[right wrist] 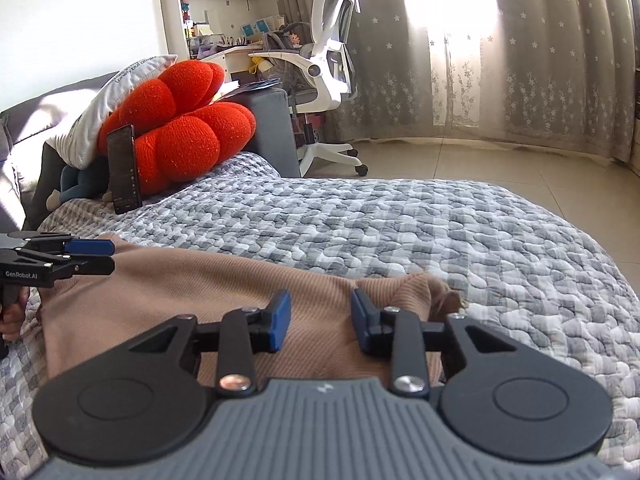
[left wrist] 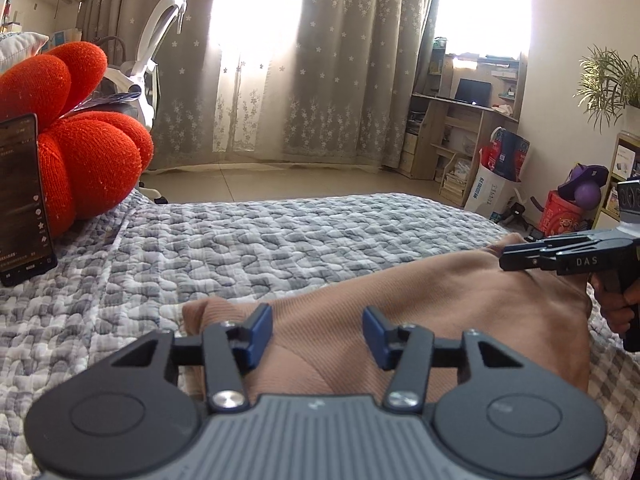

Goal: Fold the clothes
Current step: 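Open both tools and smooth the folded brown top flat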

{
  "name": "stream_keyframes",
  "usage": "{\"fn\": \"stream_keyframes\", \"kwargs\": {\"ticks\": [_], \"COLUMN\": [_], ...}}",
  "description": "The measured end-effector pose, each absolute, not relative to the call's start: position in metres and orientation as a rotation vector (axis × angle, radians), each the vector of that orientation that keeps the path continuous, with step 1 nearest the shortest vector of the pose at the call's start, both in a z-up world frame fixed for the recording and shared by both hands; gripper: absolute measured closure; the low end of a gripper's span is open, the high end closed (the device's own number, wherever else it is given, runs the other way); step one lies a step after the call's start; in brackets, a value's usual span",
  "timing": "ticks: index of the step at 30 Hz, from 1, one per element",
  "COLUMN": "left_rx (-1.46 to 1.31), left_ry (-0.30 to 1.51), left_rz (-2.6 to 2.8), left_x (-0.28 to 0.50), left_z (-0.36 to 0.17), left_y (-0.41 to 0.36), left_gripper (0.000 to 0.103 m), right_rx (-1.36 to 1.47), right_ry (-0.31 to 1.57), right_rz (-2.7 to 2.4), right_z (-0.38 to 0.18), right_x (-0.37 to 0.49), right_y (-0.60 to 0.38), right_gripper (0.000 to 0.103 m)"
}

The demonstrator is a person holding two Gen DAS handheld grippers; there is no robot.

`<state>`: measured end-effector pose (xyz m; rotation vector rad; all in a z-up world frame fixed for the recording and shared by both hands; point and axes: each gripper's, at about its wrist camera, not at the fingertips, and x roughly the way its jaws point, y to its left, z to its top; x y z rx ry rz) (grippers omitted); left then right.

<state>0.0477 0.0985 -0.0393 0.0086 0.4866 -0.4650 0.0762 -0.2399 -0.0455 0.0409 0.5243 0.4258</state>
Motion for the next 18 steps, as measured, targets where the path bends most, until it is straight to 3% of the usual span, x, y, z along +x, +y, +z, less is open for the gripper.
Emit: {"fn": "stream_keyframes", "kwargs": {"ticks": [2,5,11,18], "left_rx": [0.009,-0.032,-0.013,-0.024], "left_ry": [0.471,0.426,0.487,0.519], "left_rz": [-0.454,-0.453,-0.434,-0.421], "left_x": [0.042,0.041,0.063,0.062], "left_z": [-0.032,-0.019,-0.031,-0.049], "left_y": [0.098,0.099,0.096,0.123], "left_gripper": [0.033,0.028,0.028,0.028], "right_rx": [0.014,-0.049,-0.099,-0.051], "right_ry": [0.508,0.458,0.479,0.498], "right_rz": [0.412,0.414,0.368,0.387], "right_z": [-0.039,-0.029,-0.039,-0.05], "right_x": [0.068,0.061,0.082,0.081], "right_y": [-0.236,-0.222,-0.208,-0.238], "right_gripper": [0.058,0.044,0.044,0.05]}}
